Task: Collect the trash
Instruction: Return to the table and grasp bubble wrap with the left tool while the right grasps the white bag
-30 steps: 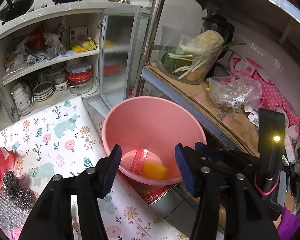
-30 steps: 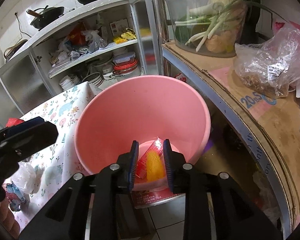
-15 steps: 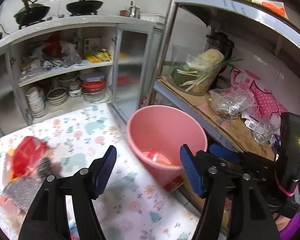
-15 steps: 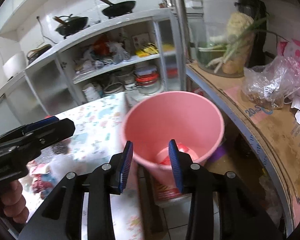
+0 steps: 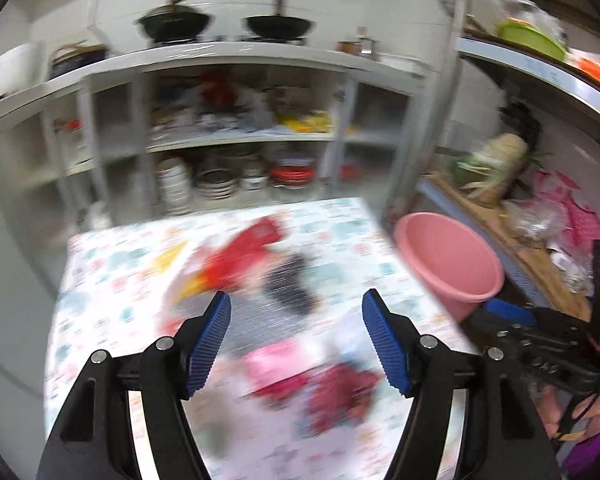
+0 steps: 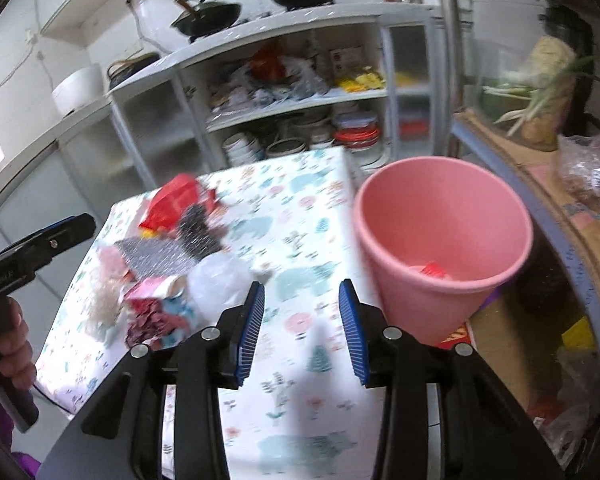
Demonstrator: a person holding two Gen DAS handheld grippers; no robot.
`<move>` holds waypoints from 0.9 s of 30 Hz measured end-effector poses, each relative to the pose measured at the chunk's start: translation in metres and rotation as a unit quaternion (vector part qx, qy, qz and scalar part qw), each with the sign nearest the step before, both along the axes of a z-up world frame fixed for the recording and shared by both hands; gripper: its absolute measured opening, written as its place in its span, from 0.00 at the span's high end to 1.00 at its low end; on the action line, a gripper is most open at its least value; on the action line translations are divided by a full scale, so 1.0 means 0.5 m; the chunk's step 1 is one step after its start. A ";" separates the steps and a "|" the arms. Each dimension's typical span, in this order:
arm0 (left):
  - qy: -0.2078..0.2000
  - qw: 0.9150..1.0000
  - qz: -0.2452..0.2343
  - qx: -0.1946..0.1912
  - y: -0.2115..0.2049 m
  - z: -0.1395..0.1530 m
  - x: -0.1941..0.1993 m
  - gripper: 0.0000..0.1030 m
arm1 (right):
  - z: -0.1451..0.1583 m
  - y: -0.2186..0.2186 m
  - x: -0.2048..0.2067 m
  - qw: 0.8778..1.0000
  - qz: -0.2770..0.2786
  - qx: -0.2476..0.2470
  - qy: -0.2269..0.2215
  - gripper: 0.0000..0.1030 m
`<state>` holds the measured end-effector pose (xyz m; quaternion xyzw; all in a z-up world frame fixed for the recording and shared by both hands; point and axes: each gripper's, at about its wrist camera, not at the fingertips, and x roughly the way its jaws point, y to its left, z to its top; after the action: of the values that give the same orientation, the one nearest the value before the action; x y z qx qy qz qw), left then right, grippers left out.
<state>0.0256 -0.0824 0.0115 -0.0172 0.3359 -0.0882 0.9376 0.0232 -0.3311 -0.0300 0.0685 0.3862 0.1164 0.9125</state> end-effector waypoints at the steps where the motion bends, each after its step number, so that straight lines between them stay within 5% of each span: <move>1: 0.004 1.000 0.017 0.003 0.031 -0.009 -0.009 0.35 | -0.003 0.012 0.000 1.000 0.007 0.002 0.004 0.62; 10: 0.076 0.992 0.096 0.003 0.186 -0.109 -0.036 0.35 | -0.025 0.108 0.018 0.998 0.058 0.001 0.030 0.62; 20: 0.105 0.992 0.075 -0.004 0.156 -0.157 -0.006 0.35 | -0.032 0.119 0.066 0.998 0.047 0.001 0.045 0.61; 22: 0.110 0.991 0.073 -0.005 0.155 -0.163 -0.004 0.38 | -0.038 0.119 0.074 0.998 0.047 0.006 0.052 0.61; 27: 0.119 0.990 0.070 -0.009 0.163 -0.175 -0.005 0.63 | -0.050 0.126 0.081 0.996 0.052 0.013 0.068 0.52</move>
<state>0.0230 -0.0007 -0.0761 -0.0593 0.4422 -0.0223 0.8947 0.0640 -0.2678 -0.0548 0.0682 0.4489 0.1639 0.8758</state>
